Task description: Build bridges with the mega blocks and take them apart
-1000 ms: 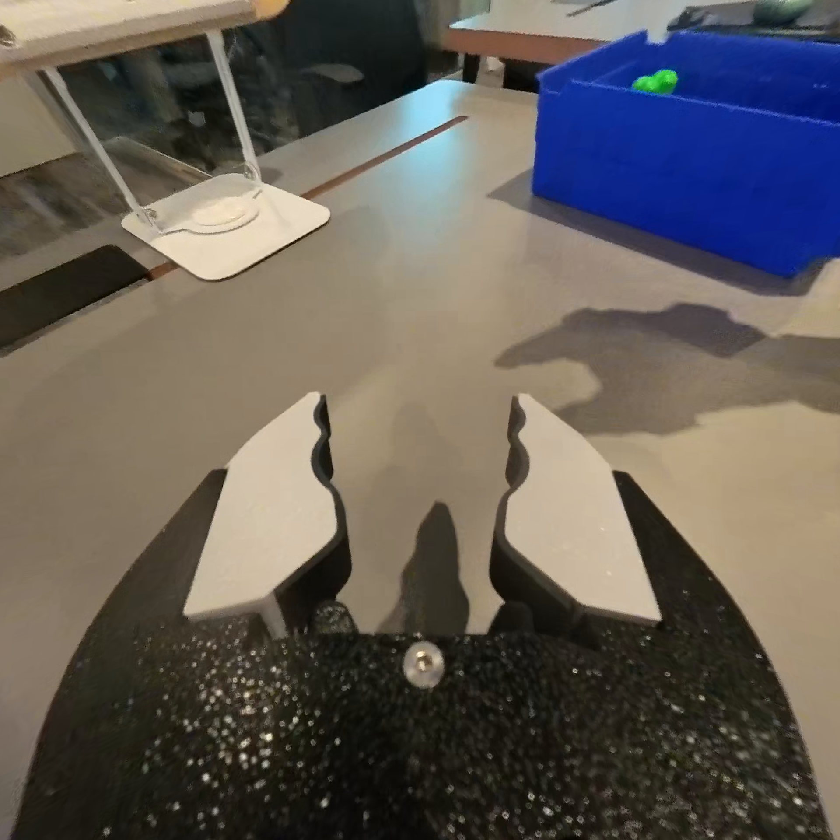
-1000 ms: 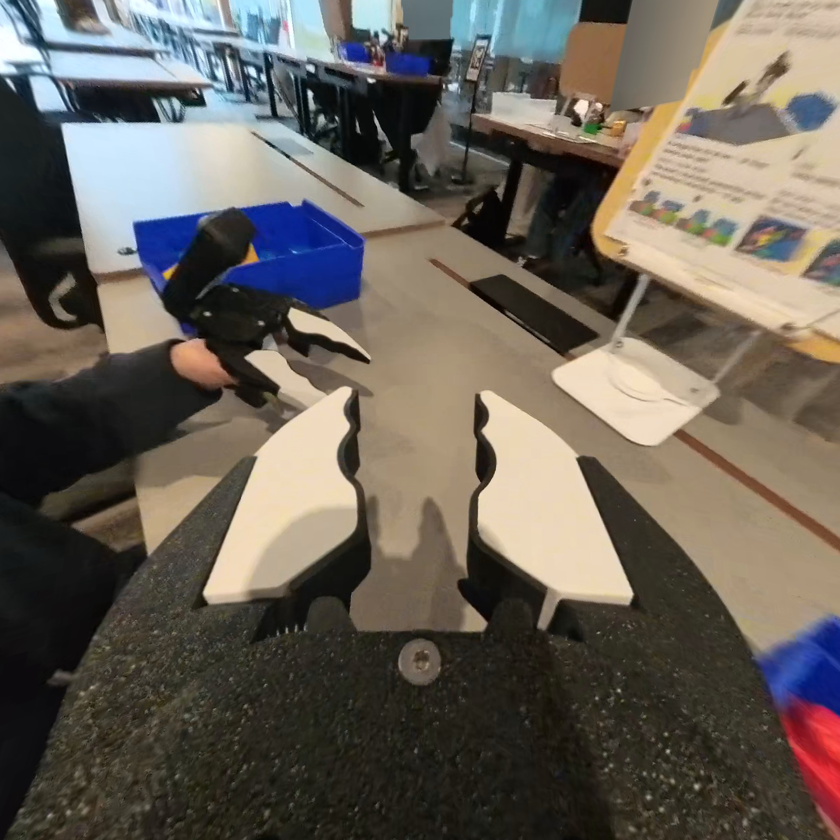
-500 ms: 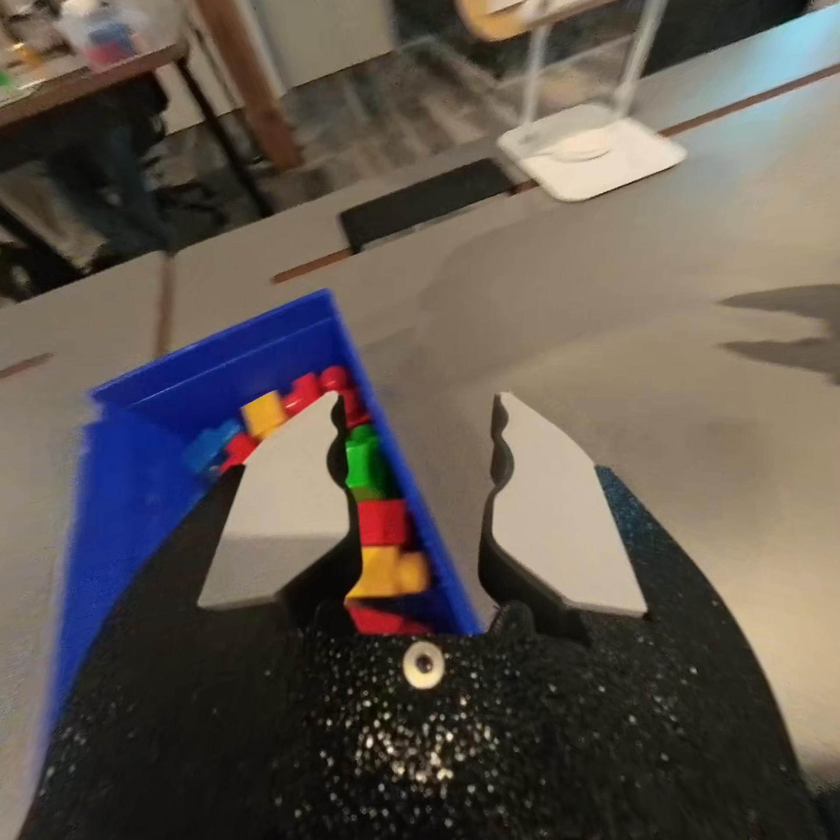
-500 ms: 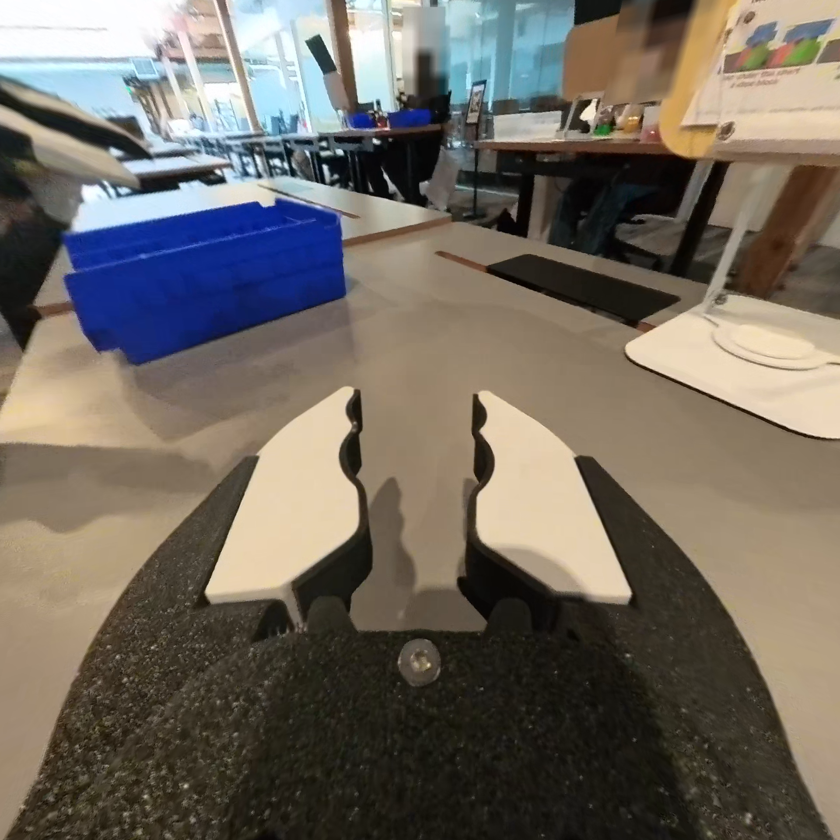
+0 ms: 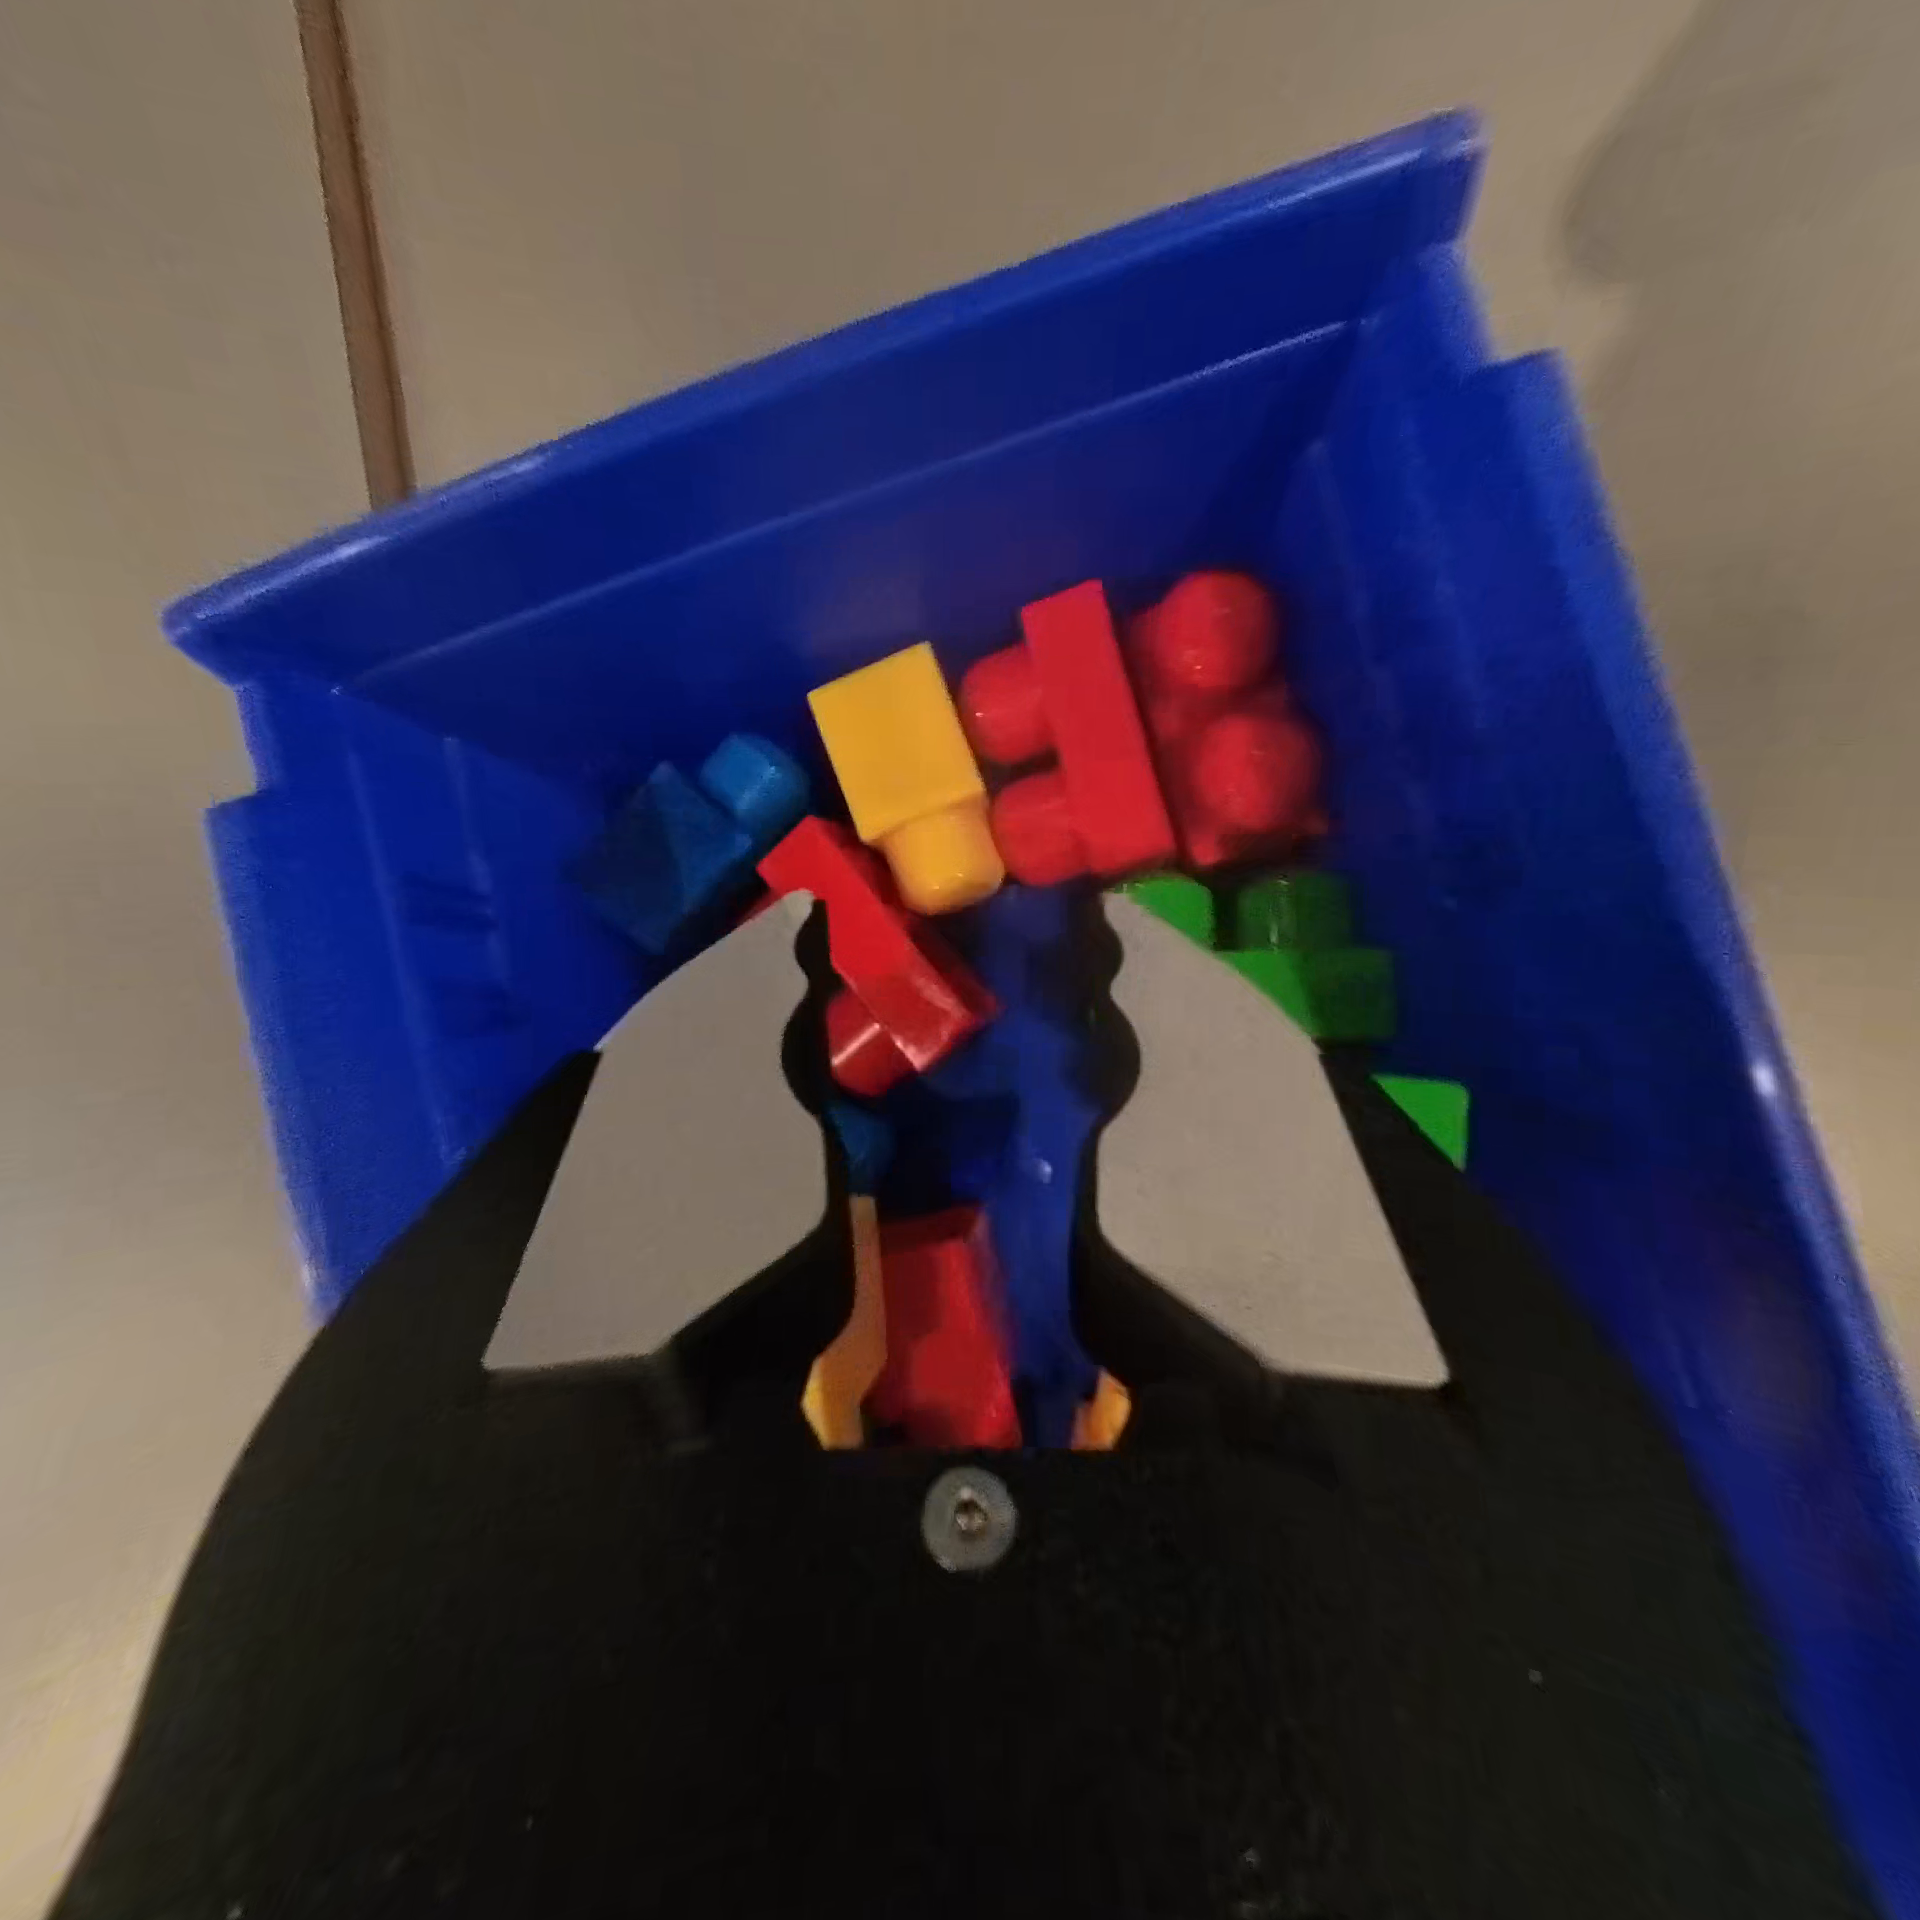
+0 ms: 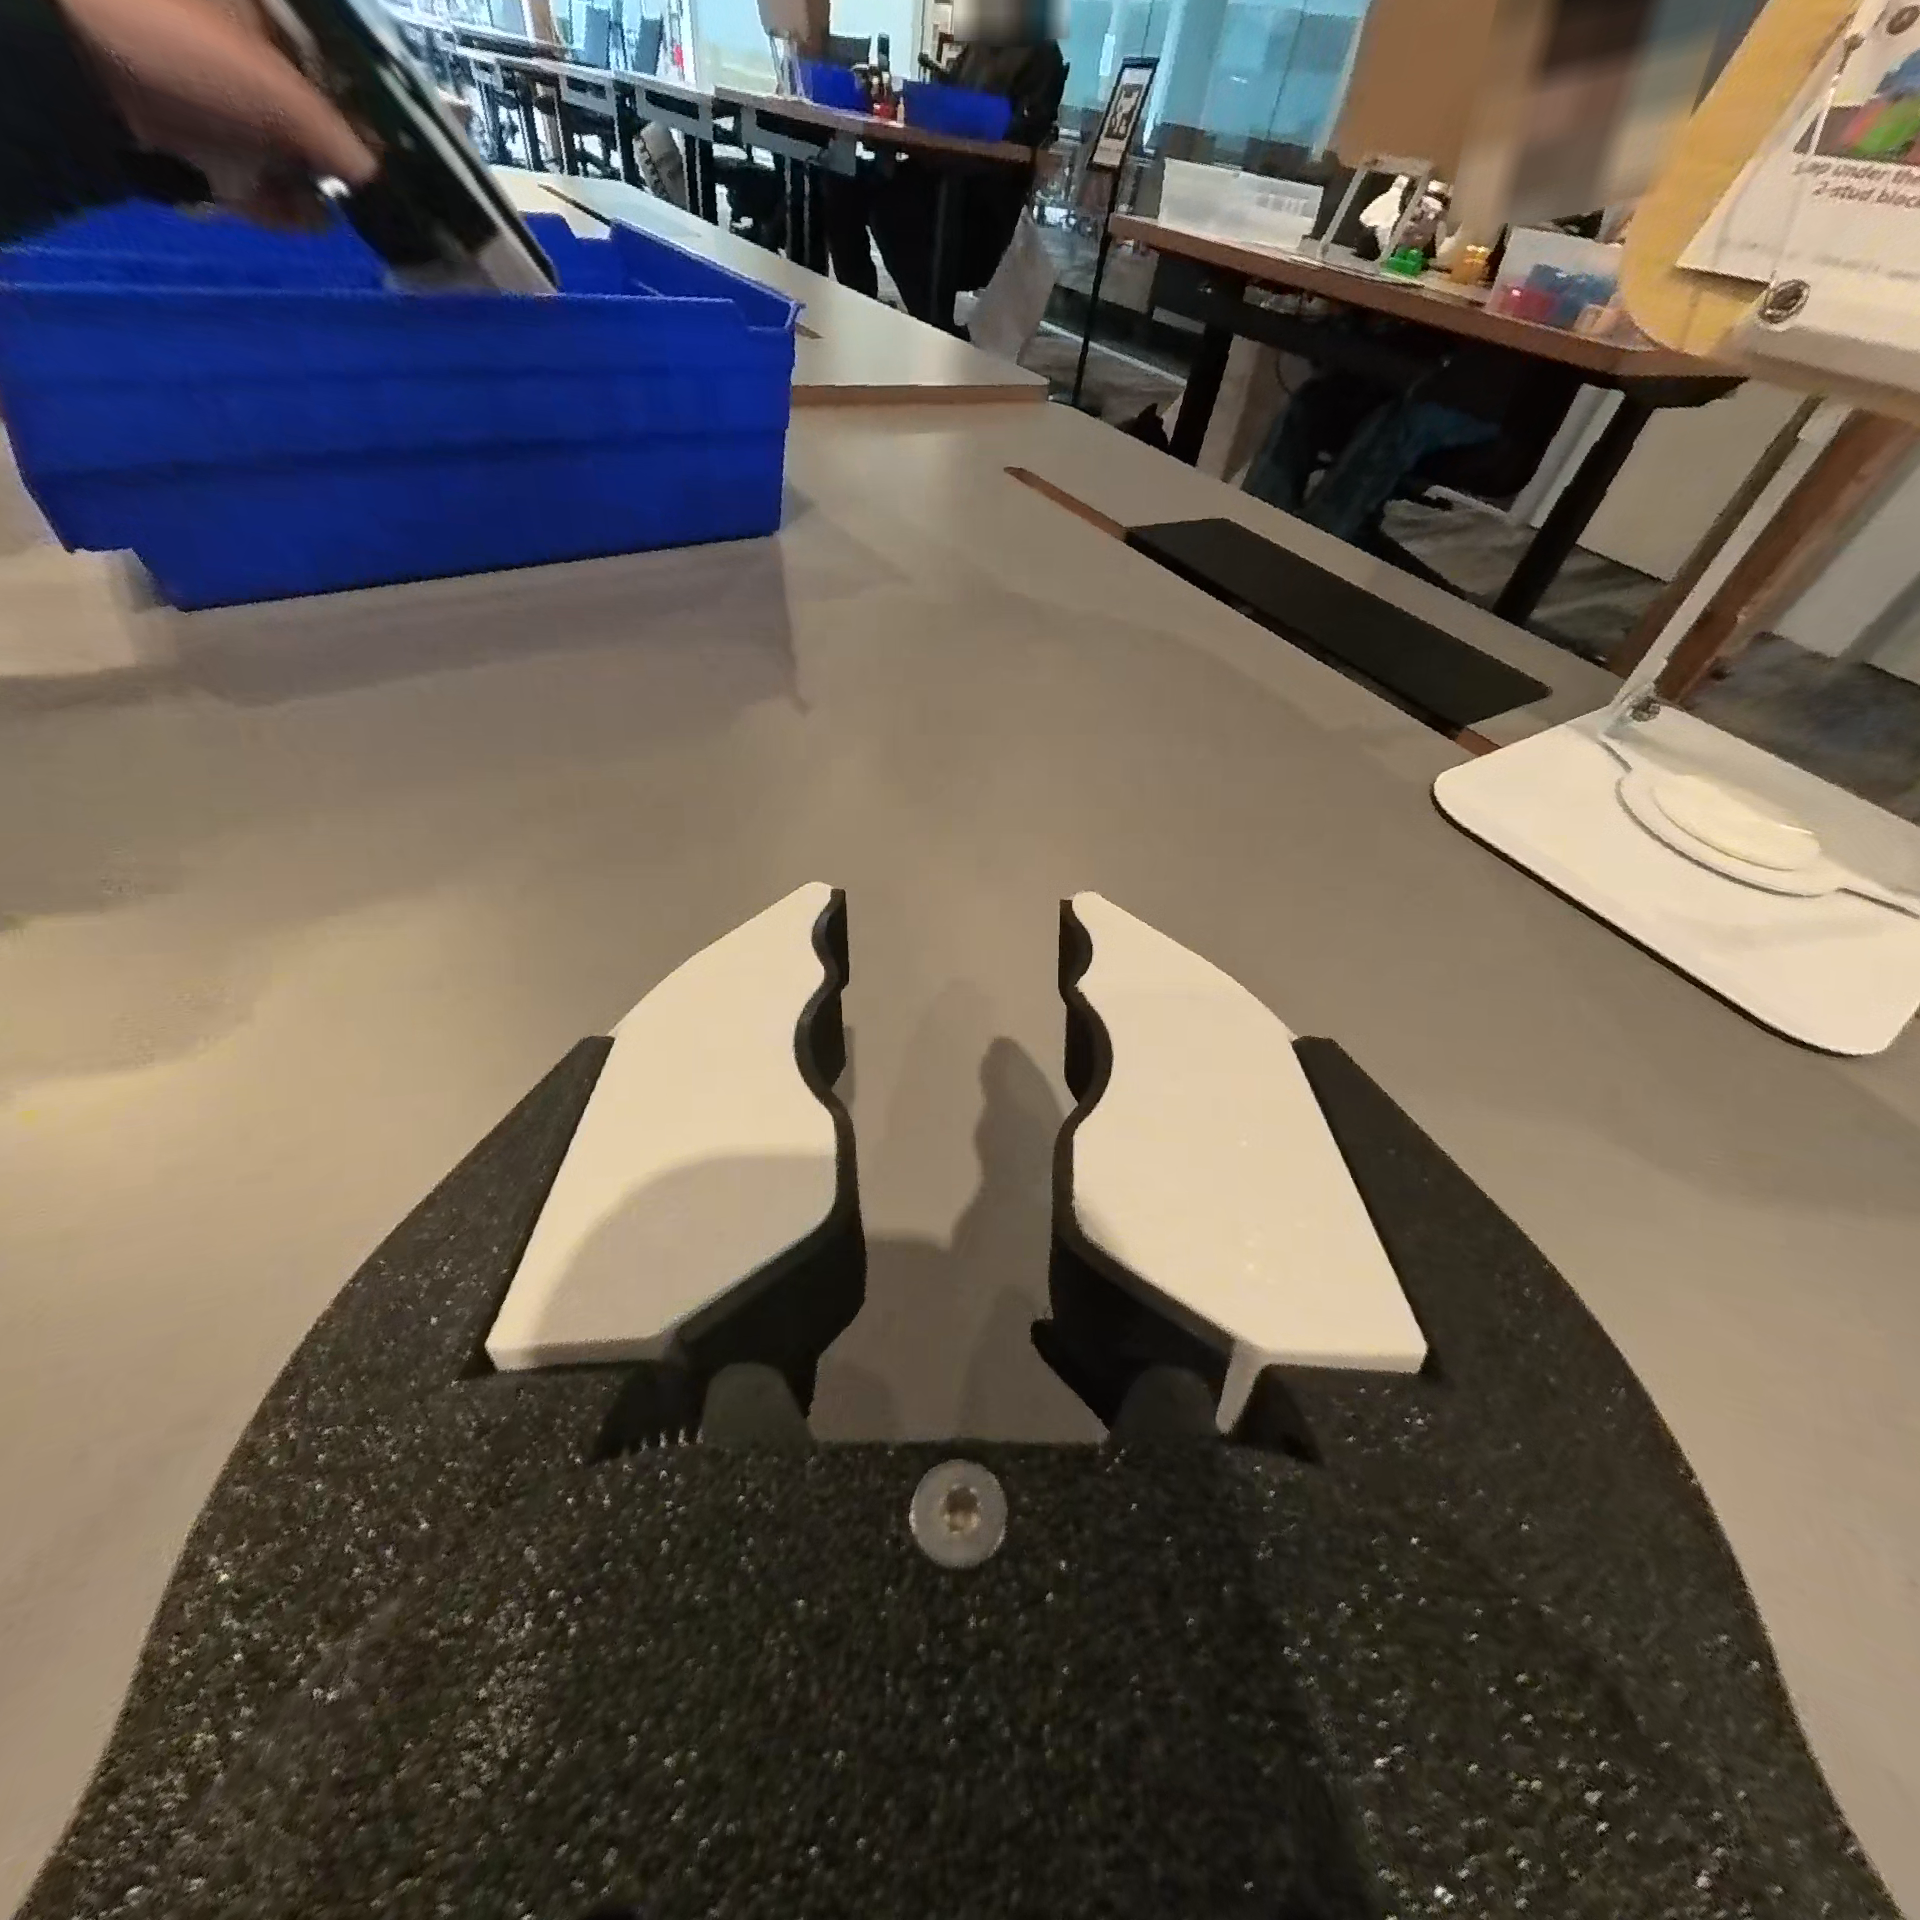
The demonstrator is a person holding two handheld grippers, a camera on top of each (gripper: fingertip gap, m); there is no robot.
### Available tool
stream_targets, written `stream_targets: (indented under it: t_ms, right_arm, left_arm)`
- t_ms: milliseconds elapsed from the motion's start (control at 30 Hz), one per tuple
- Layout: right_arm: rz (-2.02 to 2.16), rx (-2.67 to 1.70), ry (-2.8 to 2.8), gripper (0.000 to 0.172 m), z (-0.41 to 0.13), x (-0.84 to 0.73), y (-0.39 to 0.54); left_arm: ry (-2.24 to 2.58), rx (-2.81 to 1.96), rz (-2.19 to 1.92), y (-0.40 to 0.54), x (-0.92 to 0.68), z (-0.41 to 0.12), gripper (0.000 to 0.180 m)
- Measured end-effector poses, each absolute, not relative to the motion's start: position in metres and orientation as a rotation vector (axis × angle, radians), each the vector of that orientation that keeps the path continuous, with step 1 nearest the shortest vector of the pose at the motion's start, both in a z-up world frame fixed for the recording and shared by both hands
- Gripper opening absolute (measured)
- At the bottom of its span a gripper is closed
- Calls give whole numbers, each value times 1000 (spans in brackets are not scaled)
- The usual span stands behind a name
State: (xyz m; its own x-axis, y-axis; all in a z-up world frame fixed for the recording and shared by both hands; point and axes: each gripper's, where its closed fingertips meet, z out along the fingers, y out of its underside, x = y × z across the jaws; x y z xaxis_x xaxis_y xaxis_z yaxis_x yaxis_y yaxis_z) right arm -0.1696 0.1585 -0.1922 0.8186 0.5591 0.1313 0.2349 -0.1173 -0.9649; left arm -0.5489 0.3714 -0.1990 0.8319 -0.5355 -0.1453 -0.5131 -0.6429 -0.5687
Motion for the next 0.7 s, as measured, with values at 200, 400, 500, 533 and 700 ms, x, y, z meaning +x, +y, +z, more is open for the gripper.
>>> stream_targets:
  t_ms: [200, 400, 500, 533, 700]
  right_arm:
    - [324, -1690, -627, 38, -189, -171, 157]
    - [300, -1670, -654, 38, -184, -174, 154]
    - [288, -1665, -662, 37, -183, -174, 154]
    - [292, -1666, -663, 37, -184, -175, 154]
    - [288, -1672, -670, 37, -185, -177, 154]
  left_arm:
    - [720, -2501, -55, 394, -543, -217, 43]
    - [667, -2517, -37, 415, -545, -227, 35]
    - [628, -2541, -107, 417, -542, -232, 34]
    - [612, -2553, -132, 417, -540, -233, 35]
    - [599, -2631, -86, 415, -544, -249, 35]
